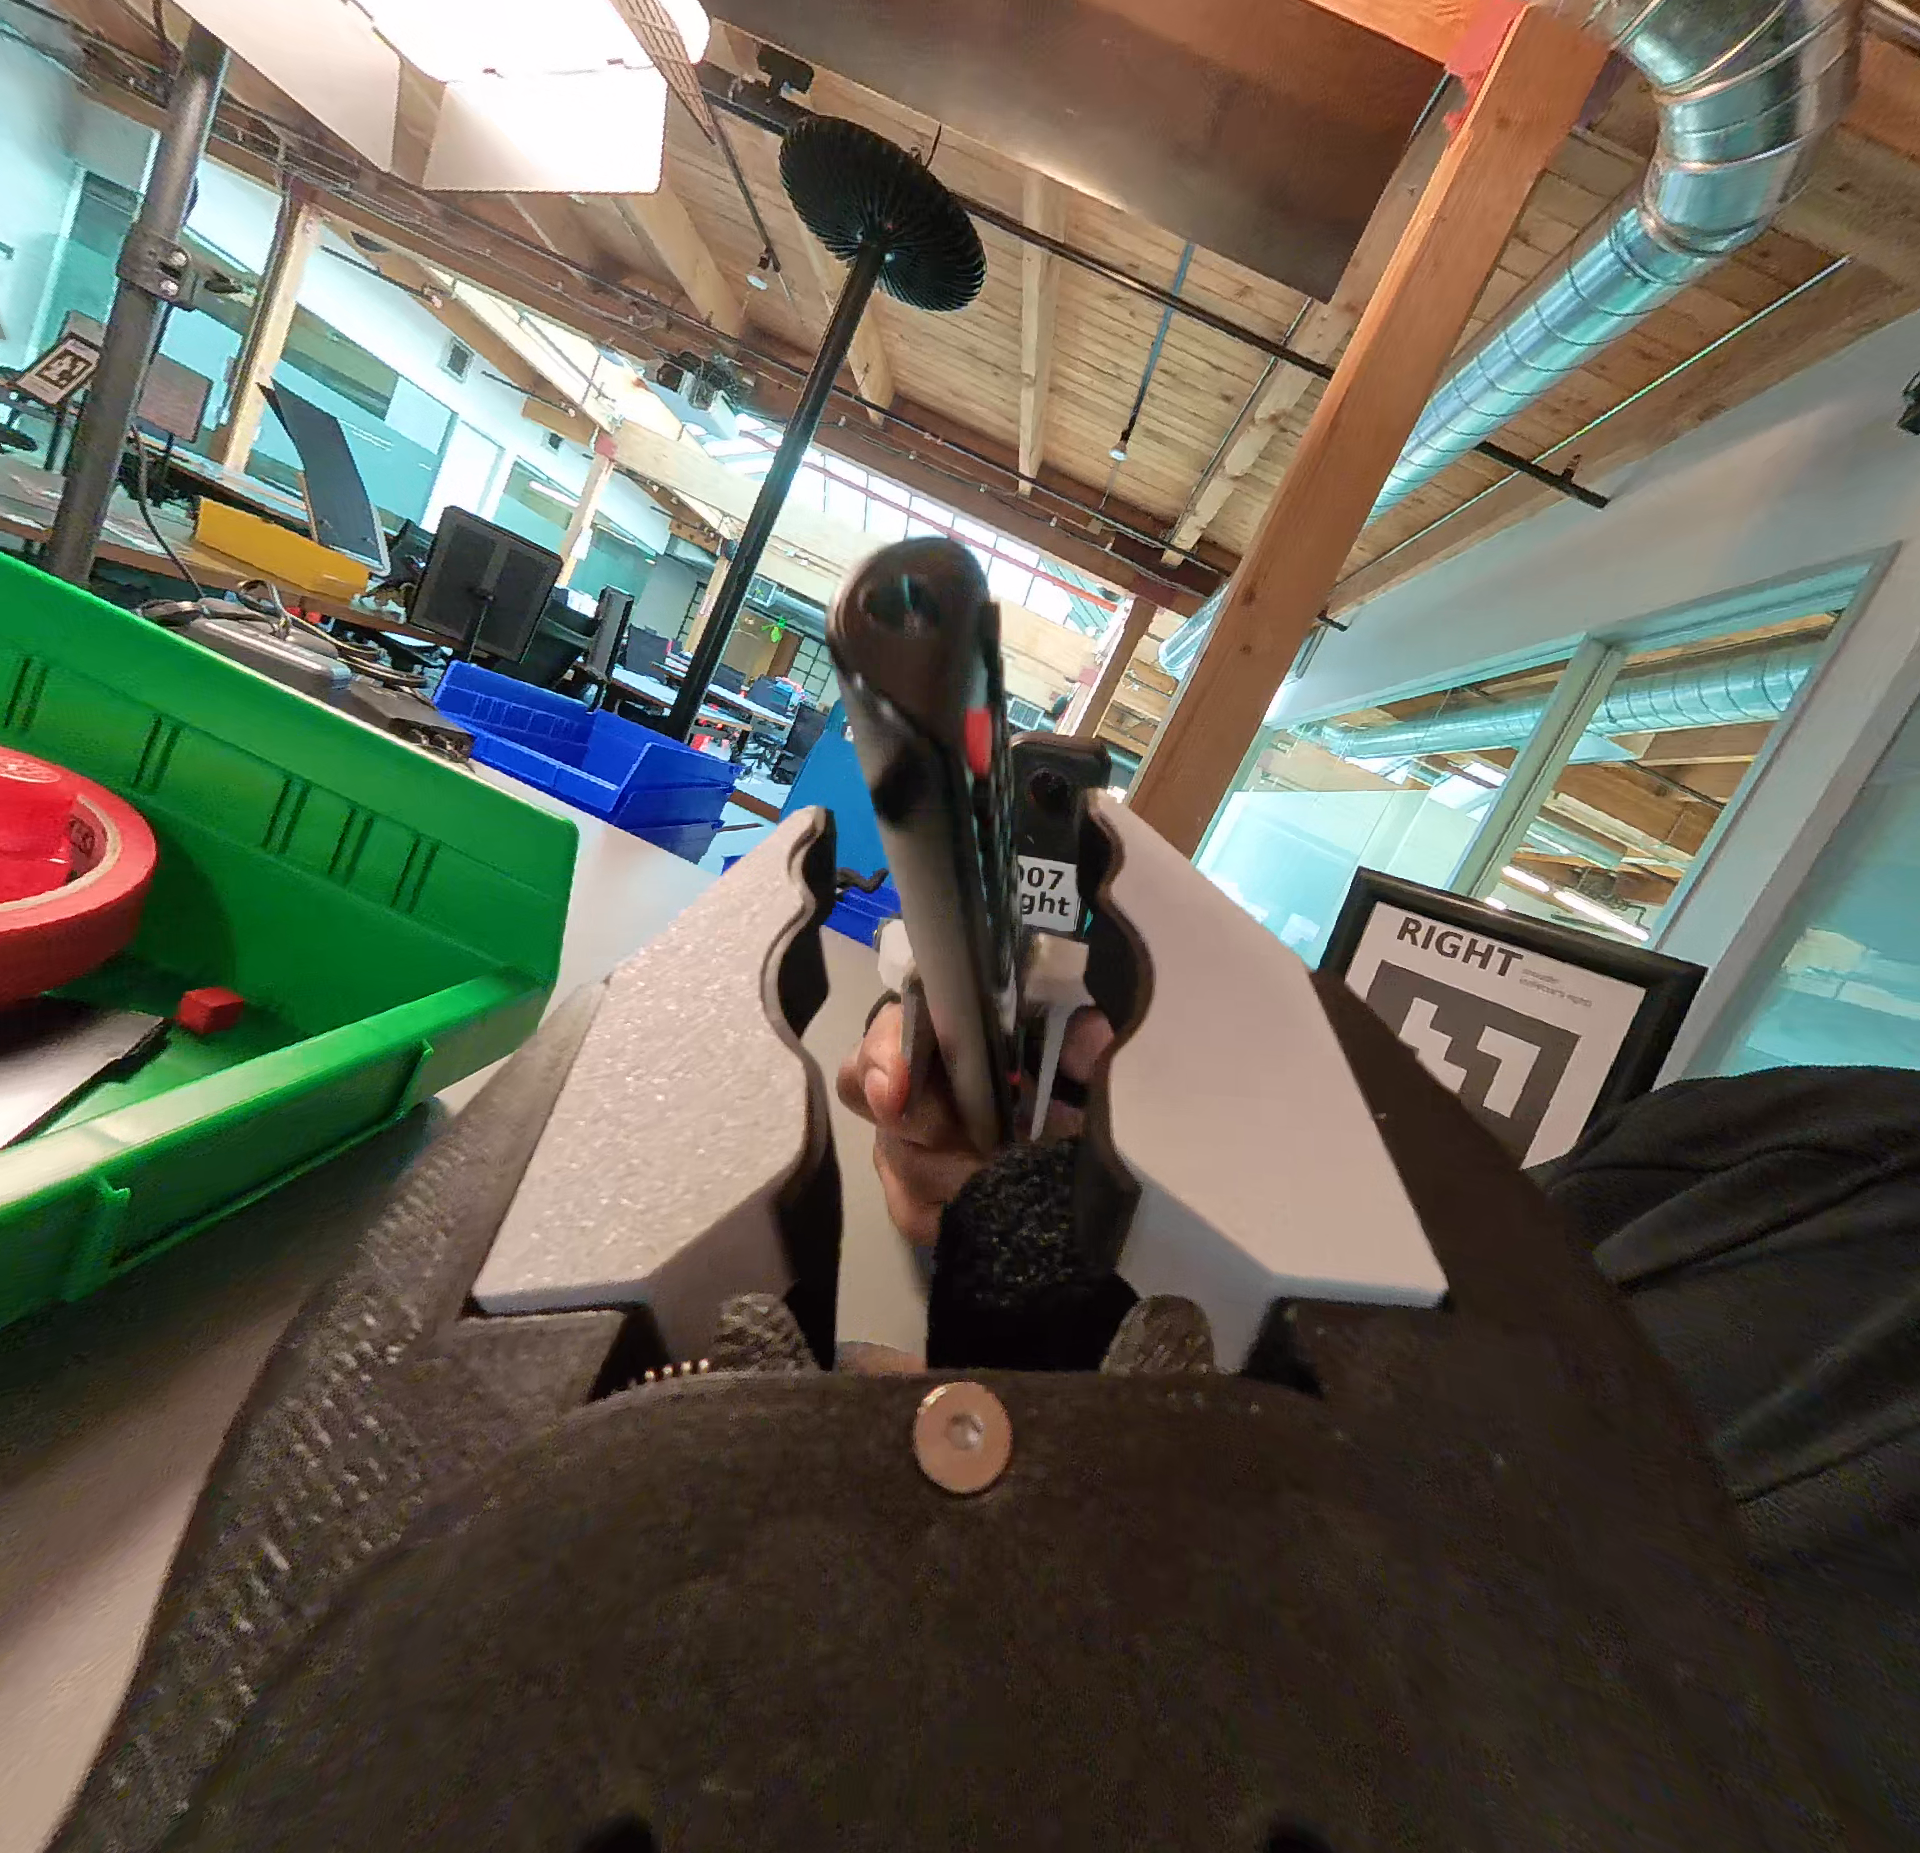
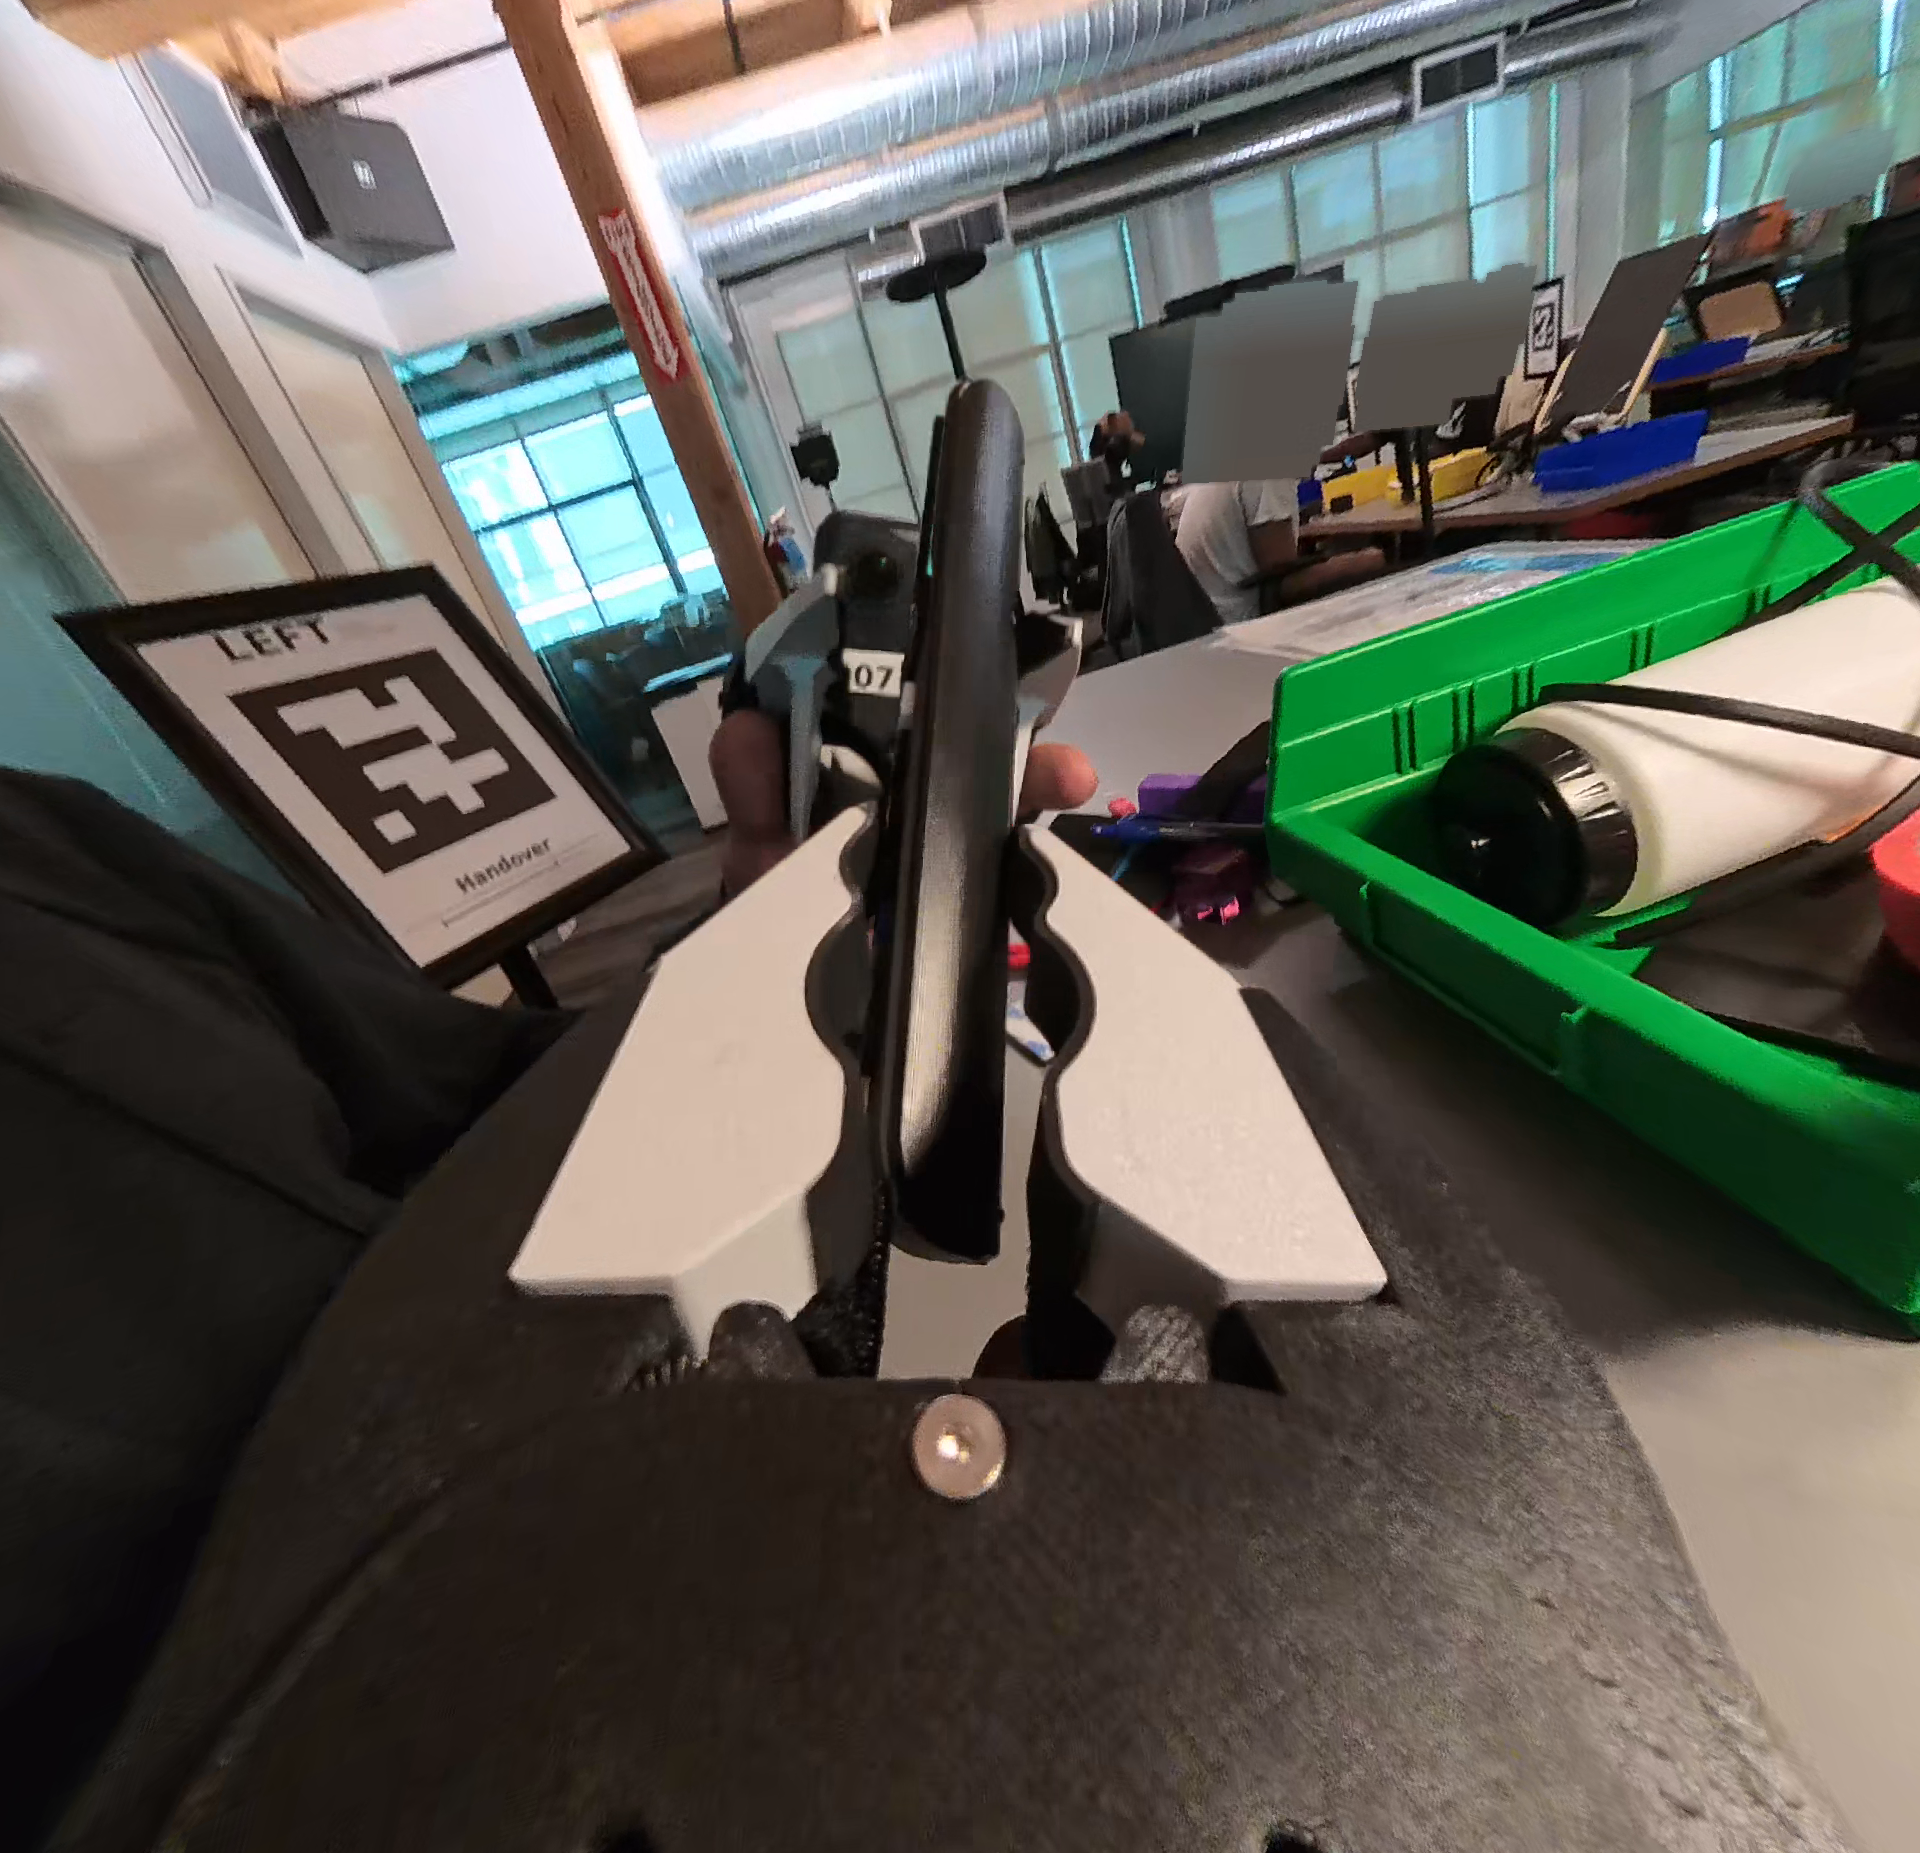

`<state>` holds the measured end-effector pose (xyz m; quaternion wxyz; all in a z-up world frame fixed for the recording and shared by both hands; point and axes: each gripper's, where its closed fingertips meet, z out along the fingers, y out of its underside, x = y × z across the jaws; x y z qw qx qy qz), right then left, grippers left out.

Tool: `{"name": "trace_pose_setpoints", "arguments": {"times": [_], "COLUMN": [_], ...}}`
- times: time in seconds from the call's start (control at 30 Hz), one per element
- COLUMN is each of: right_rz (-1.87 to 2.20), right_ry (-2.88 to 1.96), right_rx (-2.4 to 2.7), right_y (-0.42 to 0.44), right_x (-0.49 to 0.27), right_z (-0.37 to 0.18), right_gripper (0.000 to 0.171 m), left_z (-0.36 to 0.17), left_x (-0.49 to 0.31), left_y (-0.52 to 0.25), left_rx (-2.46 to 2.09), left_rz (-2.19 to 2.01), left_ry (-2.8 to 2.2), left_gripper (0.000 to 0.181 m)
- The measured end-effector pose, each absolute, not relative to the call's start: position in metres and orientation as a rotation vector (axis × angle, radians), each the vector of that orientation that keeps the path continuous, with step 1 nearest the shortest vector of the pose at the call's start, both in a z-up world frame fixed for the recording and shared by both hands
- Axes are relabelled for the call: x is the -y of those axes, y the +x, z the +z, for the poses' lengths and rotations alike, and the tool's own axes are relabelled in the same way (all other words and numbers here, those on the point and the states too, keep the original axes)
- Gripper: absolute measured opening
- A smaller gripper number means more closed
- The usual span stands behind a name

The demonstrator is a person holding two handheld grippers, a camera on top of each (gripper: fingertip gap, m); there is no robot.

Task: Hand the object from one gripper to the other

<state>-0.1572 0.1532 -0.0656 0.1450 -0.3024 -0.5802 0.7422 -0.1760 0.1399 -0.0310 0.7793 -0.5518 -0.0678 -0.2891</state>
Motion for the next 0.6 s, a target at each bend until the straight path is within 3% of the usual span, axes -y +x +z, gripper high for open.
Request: {"name": "trace_pose_setpoints", "arguments": {"times": [0.17,0.27,0.37,0.47,0.6], "right_rz": [2.23,2.177,2.107,2.045,1.939], "right_ry": [-0.836,-0.826,-0.79,-0.751,-0.742], "right_rx": [1.657,1.714,1.692,1.779,1.793], "right_y": [-0.15,-0.15,-0.152,-0.149,-0.154], "right_x": [-0.149,-0.14,-0.141,-0.134,-0.132], "right_z": [-0.059,-0.066,-0.065,-0.074,-0.08], "right_gripper": [0.024,0.025,0.04,0.026,0.024], "left_z": [-0.038,-0.04,-0.046,-0.049,-0.05], "left_x": [-0.148,-0.148,-0.149,-0.15,-0.153], "left_y": [-0.164,-0.154,-0.152,-0.146,-0.145], "left_rx": [0.106,0.04,0.0,-0.02,-0.02], "left_rz": [-0.606,-0.571,-0.521,-0.538,-0.514], "left_ry": [-1.251,-1.262,-1.323,-1.339,-1.349], "left_gripper": [0.051,0.024,0.023,0.024,0.028]}}
